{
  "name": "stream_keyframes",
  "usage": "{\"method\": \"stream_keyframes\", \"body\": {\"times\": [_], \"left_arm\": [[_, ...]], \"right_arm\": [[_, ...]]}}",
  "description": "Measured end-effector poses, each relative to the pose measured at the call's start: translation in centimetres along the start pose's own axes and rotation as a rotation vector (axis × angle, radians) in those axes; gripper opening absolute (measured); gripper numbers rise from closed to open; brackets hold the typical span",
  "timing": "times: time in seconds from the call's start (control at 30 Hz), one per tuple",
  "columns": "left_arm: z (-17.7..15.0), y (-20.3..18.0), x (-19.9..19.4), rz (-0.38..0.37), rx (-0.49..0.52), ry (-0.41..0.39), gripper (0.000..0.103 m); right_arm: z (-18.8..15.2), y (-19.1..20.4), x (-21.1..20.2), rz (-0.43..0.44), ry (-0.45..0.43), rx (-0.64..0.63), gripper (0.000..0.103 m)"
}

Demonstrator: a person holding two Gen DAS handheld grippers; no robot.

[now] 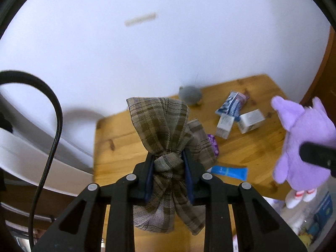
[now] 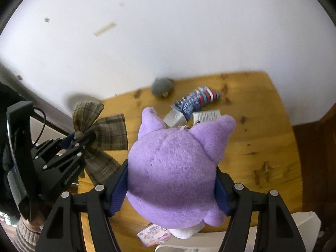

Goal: Organize objects
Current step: 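Grasp the plaid bow with the left tool while the right tool grasps the purple plush, then carry the plaid bow and purple plush into the white tray and release both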

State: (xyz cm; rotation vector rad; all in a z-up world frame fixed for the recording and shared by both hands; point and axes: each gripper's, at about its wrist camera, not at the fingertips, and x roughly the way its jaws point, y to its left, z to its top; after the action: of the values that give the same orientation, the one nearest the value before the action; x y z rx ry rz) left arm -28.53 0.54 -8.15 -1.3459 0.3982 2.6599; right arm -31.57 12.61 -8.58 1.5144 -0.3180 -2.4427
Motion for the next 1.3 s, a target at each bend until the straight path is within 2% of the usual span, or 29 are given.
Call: {"method": "stream_keyframes", "body": {"times": [0.23,0.53,0.7,0.87,0.97,1.1,1.3], "left_arm": [[-0.7,-1.8,-8.1,0.006,0.037,-0.120,0.027],[-2.3,-5.0,-14.9,-0.037,0.045,-0.154,0.027],[-3.9,-7.7,-17.1,-0.047,0.050,-0.207,0.027],[-5.8,-10.7,-18.4,-0.122,0.034,-0.225,0.027],[-6.5,-12.4,-19.1,-0.142,0.040,-0.242,0.027],[-6.9,-14.2,-19.8,-0.128,0.064,-0.274,0.027],[-7.6,-17.1,-19.8,-0.098,0.103,-0.301,0.027]], "right_arm": [[-1.1,1.4,-7.0,0.042,-0.121,-0.044,0.070],[-3.9,0.8,-16.2,0.075,-0.263,-0.094,0.070],[-6.4,-0.3,-19.7,0.069,-0.325,-0.121,0.070],[-8.9,-2.3,-22.1,0.054,-0.370,-0.121,0.071],[-10.4,-3.3,-23.1,0.036,-0.390,-0.130,0.071],[-12.3,-4.8,-24.6,0.011,-0.413,-0.131,0.071],[-14.8,-7.0,-24.8,-0.043,-0.417,-0.128,0.071]]}}
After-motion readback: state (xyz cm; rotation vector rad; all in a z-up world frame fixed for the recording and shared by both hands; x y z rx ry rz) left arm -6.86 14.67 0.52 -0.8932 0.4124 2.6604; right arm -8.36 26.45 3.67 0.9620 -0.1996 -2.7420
